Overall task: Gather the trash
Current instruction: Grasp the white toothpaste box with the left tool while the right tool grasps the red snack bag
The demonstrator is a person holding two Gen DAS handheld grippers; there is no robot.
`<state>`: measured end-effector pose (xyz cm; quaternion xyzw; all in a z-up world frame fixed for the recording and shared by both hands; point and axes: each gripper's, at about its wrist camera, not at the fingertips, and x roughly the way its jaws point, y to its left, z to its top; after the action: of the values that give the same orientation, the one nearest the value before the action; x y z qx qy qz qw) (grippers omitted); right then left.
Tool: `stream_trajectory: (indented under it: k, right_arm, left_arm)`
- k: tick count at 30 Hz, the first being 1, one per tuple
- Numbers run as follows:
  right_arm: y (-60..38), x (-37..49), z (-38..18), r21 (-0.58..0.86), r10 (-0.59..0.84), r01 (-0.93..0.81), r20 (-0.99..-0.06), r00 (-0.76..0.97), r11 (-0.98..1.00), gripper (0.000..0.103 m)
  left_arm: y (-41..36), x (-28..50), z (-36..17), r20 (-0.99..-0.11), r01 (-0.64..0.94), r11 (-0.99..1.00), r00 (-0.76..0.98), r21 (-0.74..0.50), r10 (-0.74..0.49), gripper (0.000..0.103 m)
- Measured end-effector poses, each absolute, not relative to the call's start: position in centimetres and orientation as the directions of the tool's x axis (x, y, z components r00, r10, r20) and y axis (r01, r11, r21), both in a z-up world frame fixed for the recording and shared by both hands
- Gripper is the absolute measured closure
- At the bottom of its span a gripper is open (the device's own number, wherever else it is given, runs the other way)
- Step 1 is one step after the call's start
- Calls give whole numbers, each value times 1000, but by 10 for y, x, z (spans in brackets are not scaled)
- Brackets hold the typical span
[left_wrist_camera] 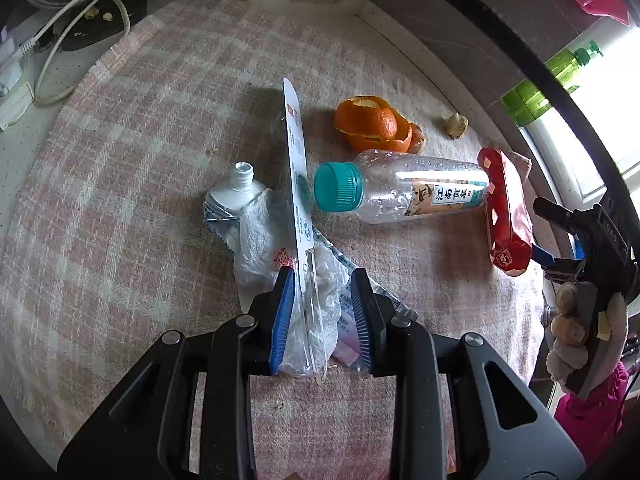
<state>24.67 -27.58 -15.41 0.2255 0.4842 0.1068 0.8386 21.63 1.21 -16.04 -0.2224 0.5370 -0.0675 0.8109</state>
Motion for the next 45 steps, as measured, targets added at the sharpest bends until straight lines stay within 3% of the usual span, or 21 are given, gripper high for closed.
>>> stream_trajectory:
  k: [5,7,11,16,30,45]
  right_arm:
    - [-268,256,-161,476,401,40,-781,478,879,2]
    - [-264,260,-166,473,401,44,-789,465,880,2]
    - [-261,263,-174,488,417,53,-793,444,871,2]
    - [-262,262,-178,493,419,62,-793,442,868,16]
    - [-276,234,-164,519,437,30,-748,500,854,26]
    - [-273,169,-138,538,485,-64,-694,533,840,28]
  left_arm:
    - [14,220,-167,-843,-145,885,405,-442,-355,83]
    - [15,220,-167,-842,-148,884,405,-444,-356,93]
    - [18,219,-168,-835,-154,874,409,-460,-368,95]
    - [24,214,-165,-825,-159,867,426,-472,-370,98]
    - [42,187,-157,-784,-167,837,482,-521,-392,99]
    - [57,131,-126,-731,-138,820,552,-556,-402,99]
